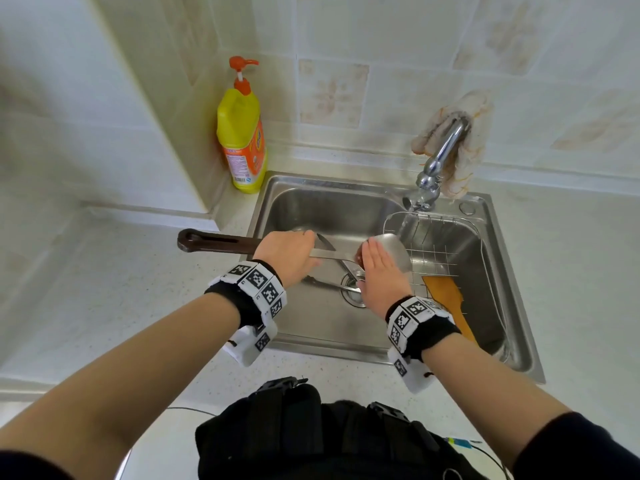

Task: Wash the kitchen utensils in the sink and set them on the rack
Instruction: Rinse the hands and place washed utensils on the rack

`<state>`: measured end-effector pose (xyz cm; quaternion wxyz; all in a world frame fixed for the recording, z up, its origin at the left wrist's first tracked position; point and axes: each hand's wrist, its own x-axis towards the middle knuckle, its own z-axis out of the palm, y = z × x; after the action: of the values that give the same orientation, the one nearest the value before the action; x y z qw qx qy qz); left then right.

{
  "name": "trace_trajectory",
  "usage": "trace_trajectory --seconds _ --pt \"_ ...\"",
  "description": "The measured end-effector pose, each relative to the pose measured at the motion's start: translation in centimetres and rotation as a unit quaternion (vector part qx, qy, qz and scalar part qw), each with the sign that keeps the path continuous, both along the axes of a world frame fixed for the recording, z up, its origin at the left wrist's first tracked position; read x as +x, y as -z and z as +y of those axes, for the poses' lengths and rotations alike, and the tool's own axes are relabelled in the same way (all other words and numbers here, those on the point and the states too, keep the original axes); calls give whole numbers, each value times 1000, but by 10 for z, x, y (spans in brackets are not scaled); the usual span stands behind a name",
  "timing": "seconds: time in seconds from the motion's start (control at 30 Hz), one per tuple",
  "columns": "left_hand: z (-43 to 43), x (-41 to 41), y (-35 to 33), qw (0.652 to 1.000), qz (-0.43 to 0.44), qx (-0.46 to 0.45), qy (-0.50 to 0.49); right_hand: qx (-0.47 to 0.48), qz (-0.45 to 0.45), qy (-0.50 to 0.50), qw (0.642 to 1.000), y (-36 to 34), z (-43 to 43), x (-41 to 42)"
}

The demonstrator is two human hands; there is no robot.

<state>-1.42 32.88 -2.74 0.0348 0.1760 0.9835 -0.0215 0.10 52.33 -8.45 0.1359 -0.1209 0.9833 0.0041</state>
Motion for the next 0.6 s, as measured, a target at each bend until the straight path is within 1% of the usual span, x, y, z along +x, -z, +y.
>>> trace_trajectory --seconds 0.07,0.13,0.17,0.27,0.3,0.33,0.4,0.43,0.47,0.53,0.6 --pt "3 2 0 1000 -13 16 -17 10 -8 24 1000 -3 9 -6" --pt "3 3 0 1000 0 19 -20 32 2 65 997 -7 17 -12" --pt "2 2 0 1000 9 16 -17 31 8 67 997 -9 15 -12" --pt "5 -2 -3 1000 10 5 -12 -14 -1 9 1000 -6 2 -7" --pt "6 -2 -4 1000 8 6 -11 -14 1 3 1000 -5 6 -6" --pt "7 -2 -4 1000 8 7 -10 3 8 13 1000 -5 13 -8" --pt "7 1 -3 1000 11 10 -12 42 24 66 997 -7 27 -13" --pt "6 3 -2 1000 12 11 -16 43 30 85 995 -10 26 -13" --pt "5 4 -2 1000 11 14 -20 30 35 76 996 -10 18 -12" --pt "4 5 -1 999 9 19 -28 3 28 11 1000 -5 3 -7" --pt "3 4 0 999 12 16 -36 7 13 -22 1000 -3 6 -4"
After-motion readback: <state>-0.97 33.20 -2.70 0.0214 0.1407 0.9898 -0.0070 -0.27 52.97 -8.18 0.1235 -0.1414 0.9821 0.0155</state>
